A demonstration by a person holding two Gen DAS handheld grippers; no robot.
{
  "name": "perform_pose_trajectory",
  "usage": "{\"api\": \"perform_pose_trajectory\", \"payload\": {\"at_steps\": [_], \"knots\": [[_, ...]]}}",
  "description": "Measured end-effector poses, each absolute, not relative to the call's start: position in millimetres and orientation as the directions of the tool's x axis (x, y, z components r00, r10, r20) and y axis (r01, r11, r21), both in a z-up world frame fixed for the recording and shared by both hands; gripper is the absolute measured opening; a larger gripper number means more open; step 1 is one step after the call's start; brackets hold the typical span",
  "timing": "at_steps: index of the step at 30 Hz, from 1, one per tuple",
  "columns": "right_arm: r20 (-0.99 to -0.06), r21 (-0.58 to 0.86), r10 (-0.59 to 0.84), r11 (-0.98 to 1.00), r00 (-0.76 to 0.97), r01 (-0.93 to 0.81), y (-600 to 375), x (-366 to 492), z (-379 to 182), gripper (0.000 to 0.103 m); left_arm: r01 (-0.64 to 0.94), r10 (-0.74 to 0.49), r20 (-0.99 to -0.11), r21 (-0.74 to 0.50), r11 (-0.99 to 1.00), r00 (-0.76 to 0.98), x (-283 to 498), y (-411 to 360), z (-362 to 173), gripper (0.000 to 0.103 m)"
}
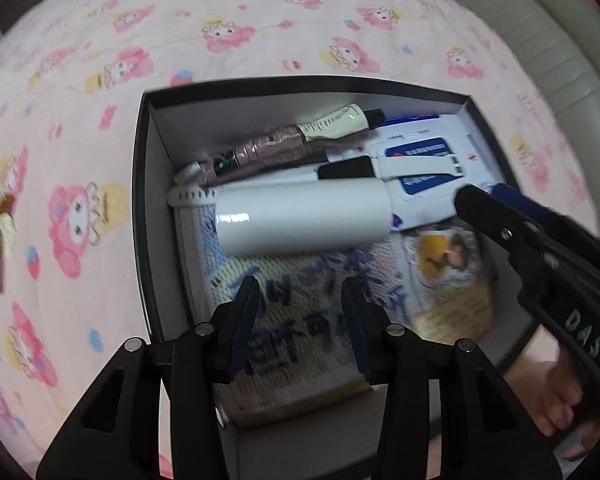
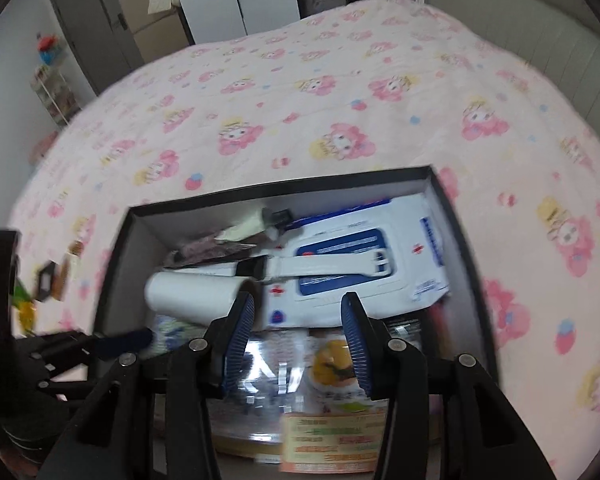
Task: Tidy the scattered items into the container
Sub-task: 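Withdraw the left tool from the box toward the wooden comb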
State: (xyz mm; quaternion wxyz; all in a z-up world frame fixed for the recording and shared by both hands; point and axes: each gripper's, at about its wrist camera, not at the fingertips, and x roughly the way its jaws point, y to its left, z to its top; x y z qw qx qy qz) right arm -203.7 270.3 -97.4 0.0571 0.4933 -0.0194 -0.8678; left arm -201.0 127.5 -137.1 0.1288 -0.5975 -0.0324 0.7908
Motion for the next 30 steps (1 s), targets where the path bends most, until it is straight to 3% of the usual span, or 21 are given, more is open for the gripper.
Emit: {"api": "perform_pose_trajectory", "payload": {"at_steps": [8,18,30], "knots": [[-0.910,-0.033,-0.034,-0.988,-0.413,0.154,251,-211,-128,0.041,-0.087,0.230,-0.923,-0.213,-0.973,-0.308,-226,124,-140,0.048],[-0.854,-0.025,-0.069,-0.985,-0.516,0.173,235,-221,-124,0.041,-0.026,0.273,-0.891,-0.283,-0.959,-0.362,-231,107,-132,0.048],[-0.855,-0.006,-0.062,-0.992,-0.515,0.129,241,-210,-110,0.041,-0.085,0.343,-0.844,-0.339,-0.937,-0.412,-188,91,-102,0.048]]}}
